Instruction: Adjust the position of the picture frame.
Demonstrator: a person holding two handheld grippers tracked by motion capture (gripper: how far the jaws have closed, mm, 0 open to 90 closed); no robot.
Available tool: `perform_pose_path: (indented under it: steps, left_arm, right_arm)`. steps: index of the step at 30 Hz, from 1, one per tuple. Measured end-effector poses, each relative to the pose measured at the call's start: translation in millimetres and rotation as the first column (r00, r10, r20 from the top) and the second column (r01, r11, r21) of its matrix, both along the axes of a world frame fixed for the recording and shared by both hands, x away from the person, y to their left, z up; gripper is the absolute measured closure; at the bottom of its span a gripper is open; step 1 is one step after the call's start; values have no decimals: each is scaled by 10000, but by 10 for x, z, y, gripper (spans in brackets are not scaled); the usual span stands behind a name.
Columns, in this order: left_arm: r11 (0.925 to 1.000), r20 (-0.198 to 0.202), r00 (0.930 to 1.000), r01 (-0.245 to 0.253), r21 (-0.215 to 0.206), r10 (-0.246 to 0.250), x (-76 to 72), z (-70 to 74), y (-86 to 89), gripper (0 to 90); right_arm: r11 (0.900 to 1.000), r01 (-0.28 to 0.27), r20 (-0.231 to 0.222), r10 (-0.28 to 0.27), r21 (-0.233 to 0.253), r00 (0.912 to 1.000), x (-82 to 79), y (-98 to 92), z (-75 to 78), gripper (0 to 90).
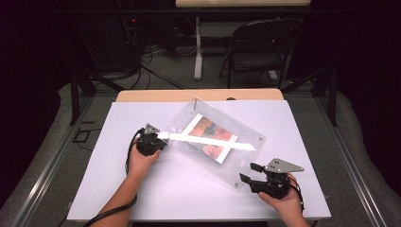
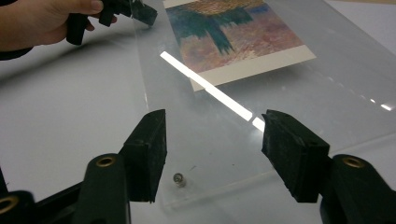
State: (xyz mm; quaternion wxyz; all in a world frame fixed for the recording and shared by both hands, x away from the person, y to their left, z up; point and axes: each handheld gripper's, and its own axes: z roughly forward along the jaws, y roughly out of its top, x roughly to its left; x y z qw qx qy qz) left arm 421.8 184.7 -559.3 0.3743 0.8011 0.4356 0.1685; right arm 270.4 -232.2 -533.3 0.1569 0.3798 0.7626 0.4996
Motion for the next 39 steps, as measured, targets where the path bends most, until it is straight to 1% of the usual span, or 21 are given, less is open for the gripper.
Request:
perform_pose_path:
  steps: [5,8,9,10,11,12,14,15,19,20,21,22,24,25,26,31,32,33,34,38,39]
  left_arm:
    - [10000,34,10000,-29,-84,29,-21,11,1,808]
    - [9999,15,10000,62,-79,-62,-42,25,4,808]
    - [9999,-18,9999,111,-47,-111,-65,33,2,809]
    - [9998,2,9998,194,14,-194,-81,42,7,809]
    - [9998,2,9998,194,14,-194,-81,42,7,809]
    - [9997,-13,9997,237,-6,-237,-111,55,7,810]
    - [9995,-4,9996,300,-24,-300,-153,82,8,810]
    - [9995,49,9995,324,-44,-324,-179,96,6,811]
    - [9988,114,9988,479,-137,-478,-287,157,8,813]
    - [9978,106,9980,631,-180,-629,-358,192,8,814]
    - [9978,106,9980,631,-180,-629,-358,192,8,814]
    - [9970,158,9970,756,-173,-753,-402,214,11,815]
    - [9965,166,9965,826,-156,-824,-430,225,11,817]
    - [9959,174,9961,873,-214,-870,-452,232,9,818]
    - [9953,169,9955,935,-238,-931,-476,244,11,818]
    - [9935,175,9939,1092,-319,-1087,-539,272,13,819]
    - [9932,168,9938,1103,-365,-1097,-553,273,12,819]
    - [9932,168,9938,1103,-365,-1097,-553,273,12,819]
    - [9922,162,9928,1191,-360,-1186,-581,278,11,819]
    - [9903,172,9910,1335,-383,-1329,-650,290,2,822]
    - [9896,178,9902,1391,-370,-1385,-668,292,0,822]
  right_arm:
    - [9986,-511,169,513,-131,9985,3,91,9,450]
    - [9978,-606,43,607,-268,9981,12,123,5,461]
    - [9988,-418,-445,406,-263,9982,27,157,-2,509]
    - [9985,-551,-723,545,-71,9959,37,174,-9,573]
    - [9985,-551,-723,545,-71,9959,37,174,-9,573]
    - [9973,-740,-870,740,29,9935,40,230,-13,668]
    - [9967,-813,-849,806,-43,9931,43,256,-12,692]
    - [9946,-1033,-939,1020,-92,9903,51,323,-15,751]
    - [9908,-1353,-1326,1342,6,9820,77,420,-38,825]
    - [9879,-1549,-1647,1531,15,9744,99,473,-54,878]
    - [9879,-1549,-1647,1531,15,9744,99,473,-54,878]
    - [9849,-1726,-2004,1715,119,9646,116,518,-66,900]
    - [9837,-1791,-2098,1787,171,9613,119,532,-70,900]
    - [9796,-2001,-2400,1988,189,9502,121,579,-81,900]
    - [9789,-2033,-2489,2015,186,9473,119,592,-85,900]
    - [9826,-1860,-3066,1766,-13,9353,135,605,-130,900]
    - [9827,-1853,-3333,1775,86,9260,149,592,-134,900]
    - [9827,-1853,-3333,1775,86,9260,149,592,-134,900]
    - [9831,-1830,-3489,1737,63,9209,156,588,-133,900]
    - [9853,-1681,-3509,1471,-299,9248,164,592,-127,900]
    - [9867,-1607,-3564,1417,-240,9235,177,580,-127,900]
